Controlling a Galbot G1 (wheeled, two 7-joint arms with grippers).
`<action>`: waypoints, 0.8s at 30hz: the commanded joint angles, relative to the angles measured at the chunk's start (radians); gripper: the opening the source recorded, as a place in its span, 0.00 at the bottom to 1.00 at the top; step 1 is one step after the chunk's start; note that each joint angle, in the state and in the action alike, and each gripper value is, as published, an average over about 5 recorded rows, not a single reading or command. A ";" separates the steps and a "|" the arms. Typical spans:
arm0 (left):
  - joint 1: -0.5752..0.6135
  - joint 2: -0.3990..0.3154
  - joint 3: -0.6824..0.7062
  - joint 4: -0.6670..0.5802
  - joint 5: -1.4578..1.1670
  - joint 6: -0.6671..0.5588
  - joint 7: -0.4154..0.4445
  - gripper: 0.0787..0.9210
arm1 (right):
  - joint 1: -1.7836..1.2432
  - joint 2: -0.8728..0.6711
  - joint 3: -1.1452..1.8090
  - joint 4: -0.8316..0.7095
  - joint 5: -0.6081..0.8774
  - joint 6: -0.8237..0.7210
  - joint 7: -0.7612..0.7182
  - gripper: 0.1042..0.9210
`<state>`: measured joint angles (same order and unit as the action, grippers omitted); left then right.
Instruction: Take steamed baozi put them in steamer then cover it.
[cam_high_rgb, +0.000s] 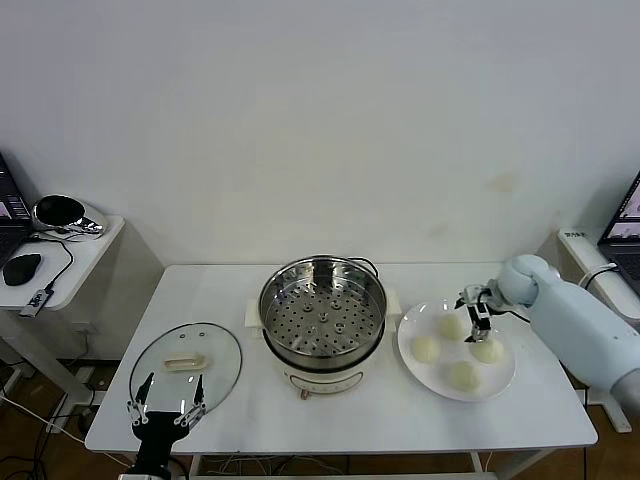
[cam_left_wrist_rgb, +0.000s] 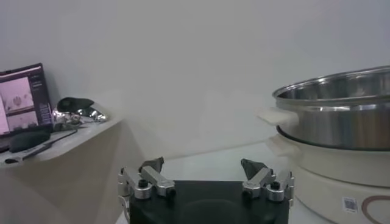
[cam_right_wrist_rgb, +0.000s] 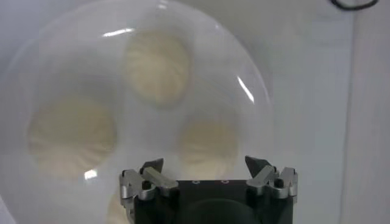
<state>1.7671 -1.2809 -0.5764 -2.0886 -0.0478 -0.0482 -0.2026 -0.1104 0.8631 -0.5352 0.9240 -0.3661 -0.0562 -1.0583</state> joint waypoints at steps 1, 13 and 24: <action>0.000 0.000 -0.003 0.000 0.002 0.000 0.000 0.88 | 0.051 0.054 -0.049 -0.097 -0.002 -0.018 -0.007 0.88; 0.004 -0.002 -0.002 -0.007 0.018 -0.003 0.001 0.88 | 0.046 0.095 -0.041 -0.124 -0.008 -0.019 0.004 0.77; 0.005 -0.002 -0.001 -0.012 0.019 -0.002 0.002 0.88 | 0.047 0.076 -0.057 -0.101 -0.005 -0.020 -0.009 0.64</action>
<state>1.7712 -1.2823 -0.5767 -2.1007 -0.0286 -0.0508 -0.2008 -0.0682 0.9345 -0.5856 0.8257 -0.3738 -0.0737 -1.0659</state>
